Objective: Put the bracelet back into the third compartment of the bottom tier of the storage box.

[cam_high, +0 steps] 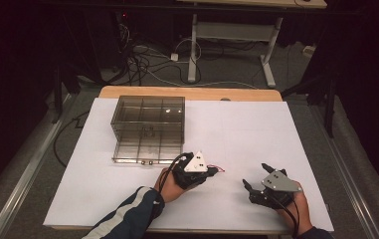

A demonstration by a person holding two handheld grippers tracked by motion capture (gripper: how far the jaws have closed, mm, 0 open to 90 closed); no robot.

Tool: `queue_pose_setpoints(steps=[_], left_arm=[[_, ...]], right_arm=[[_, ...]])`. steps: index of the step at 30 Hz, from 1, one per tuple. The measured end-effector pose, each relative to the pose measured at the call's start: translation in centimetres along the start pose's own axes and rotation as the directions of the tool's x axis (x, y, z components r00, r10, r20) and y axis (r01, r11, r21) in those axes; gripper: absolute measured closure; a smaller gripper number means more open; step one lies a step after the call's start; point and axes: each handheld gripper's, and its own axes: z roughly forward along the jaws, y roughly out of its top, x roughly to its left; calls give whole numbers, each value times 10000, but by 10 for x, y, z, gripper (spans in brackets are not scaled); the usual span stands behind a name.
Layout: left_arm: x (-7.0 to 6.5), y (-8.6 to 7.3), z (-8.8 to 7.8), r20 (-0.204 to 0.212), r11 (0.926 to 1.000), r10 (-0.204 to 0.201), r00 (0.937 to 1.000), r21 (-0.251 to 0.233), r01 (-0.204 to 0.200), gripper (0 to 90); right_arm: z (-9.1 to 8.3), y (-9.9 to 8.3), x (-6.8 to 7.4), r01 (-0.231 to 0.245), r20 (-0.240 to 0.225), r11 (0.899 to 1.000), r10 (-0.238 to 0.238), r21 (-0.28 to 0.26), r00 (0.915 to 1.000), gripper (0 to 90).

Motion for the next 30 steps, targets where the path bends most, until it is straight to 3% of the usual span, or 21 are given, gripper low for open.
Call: queue_pose_setpoints(steps=[12, 30], left_arm=[[2, -1, -12, -128, 9997, 216, 9997, -66, -217, 875], [10, 3, -32, -510, 9987, 97, 9987, -490, -122, 875]], right_arm=[[-1, 0, 0, 29, -64, 10000, -29, -84, 10000, 208], [-2, 0, 0, 60, -82, 9999, -61, -81, 9999, 208]])
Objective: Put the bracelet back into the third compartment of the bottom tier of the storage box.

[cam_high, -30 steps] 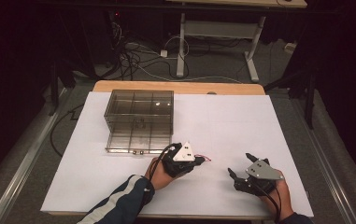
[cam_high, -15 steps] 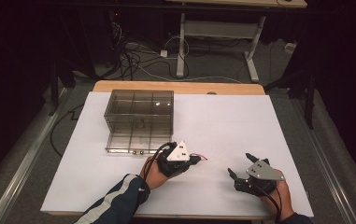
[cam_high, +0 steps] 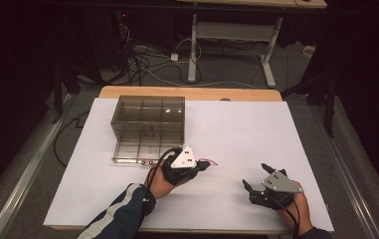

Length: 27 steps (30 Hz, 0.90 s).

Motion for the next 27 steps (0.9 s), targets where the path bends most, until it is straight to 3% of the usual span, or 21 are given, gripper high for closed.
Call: queue_pose_setpoints(steps=[27], left_arm=[[21, -4, -30, -884, 9989, -305, 9956, -390, 272, 875]], right_arm=[[0, 0, 0, 15, -27, 10000, -15, -11, 10000, 208]])
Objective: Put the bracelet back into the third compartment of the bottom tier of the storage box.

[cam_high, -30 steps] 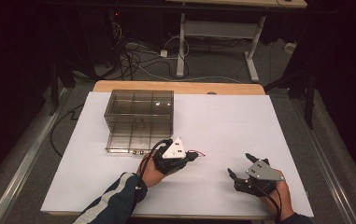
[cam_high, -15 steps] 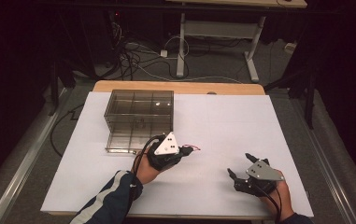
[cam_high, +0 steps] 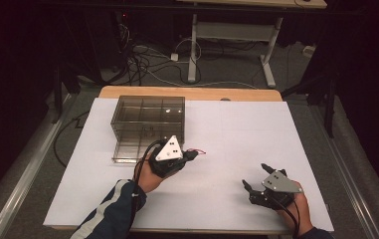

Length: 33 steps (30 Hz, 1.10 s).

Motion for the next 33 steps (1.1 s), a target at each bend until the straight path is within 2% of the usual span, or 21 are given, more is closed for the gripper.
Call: queue_pose_setpoints(steps=[2, 8, 9, 17, 24, 33], left_arm=[[5, -3, -4, -214, 10000, -45, 9998, 86, 47, 875], [15, -10, -13, -468, 9993, -330, 9984, 130, 336, 874], [18, -13, -15, -610, 9991, -353, 9975, 207, 367, 875], [29, -24, -27, -981, 9971, -663, 9930, 304, 696, 875], [37, -30, -27, -1087, 9946, -884, 9901, 437, 936, 875], [45, -41, -19, -1209, 9891, -962, 9880, 996, 1085, 874]], right_arm=[[0, 0, 0, -16, 23, 10000, 16, -2, 10000, 208], [-1, 0, 0, -24, 27, 10000, 24, 4, 10000, 208], [0, 0, 1, -21, 19, 10000, 21, -13, 10000, 208], [0, 1, 1, -31, 33, 10000, 31, -16, 10000, 208], [0, 0, 1, 26, 21, 10000, -26, 10, 10000, 208], [0, 0, 1, 49, 24, 10000, -49, 10, 10000, 208]])
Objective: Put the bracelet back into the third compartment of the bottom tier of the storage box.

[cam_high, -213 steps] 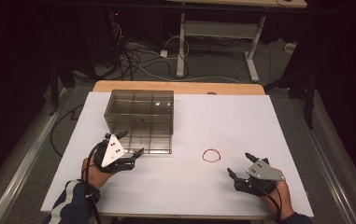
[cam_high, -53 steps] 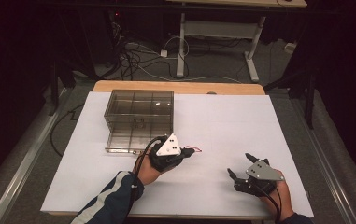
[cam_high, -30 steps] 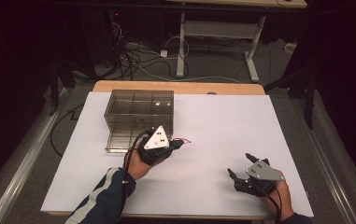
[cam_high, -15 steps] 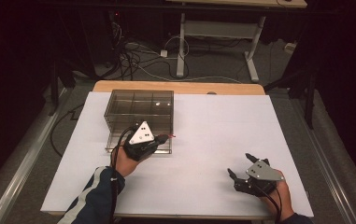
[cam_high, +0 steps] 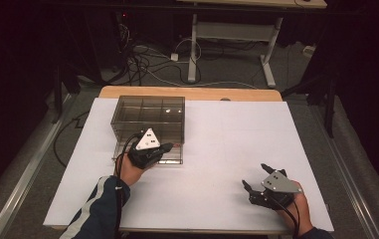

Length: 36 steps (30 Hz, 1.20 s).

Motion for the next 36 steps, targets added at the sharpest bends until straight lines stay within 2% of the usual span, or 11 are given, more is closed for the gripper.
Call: queue_pose_setpoints(steps=[6, 36], left_arm=[[2, -4, 6, -66, 9996, -38, 10000, 291, 40, 874], [5, -12, 18, -260, 9956, -38, 9997, 932, 62, 873]], right_arm=[[0, 0, 0, 1, 1, 10000, -1, -1, 10000, 208], [0, 0, 0, 29, -6, 10000, -29, 27, 10000, 208]])
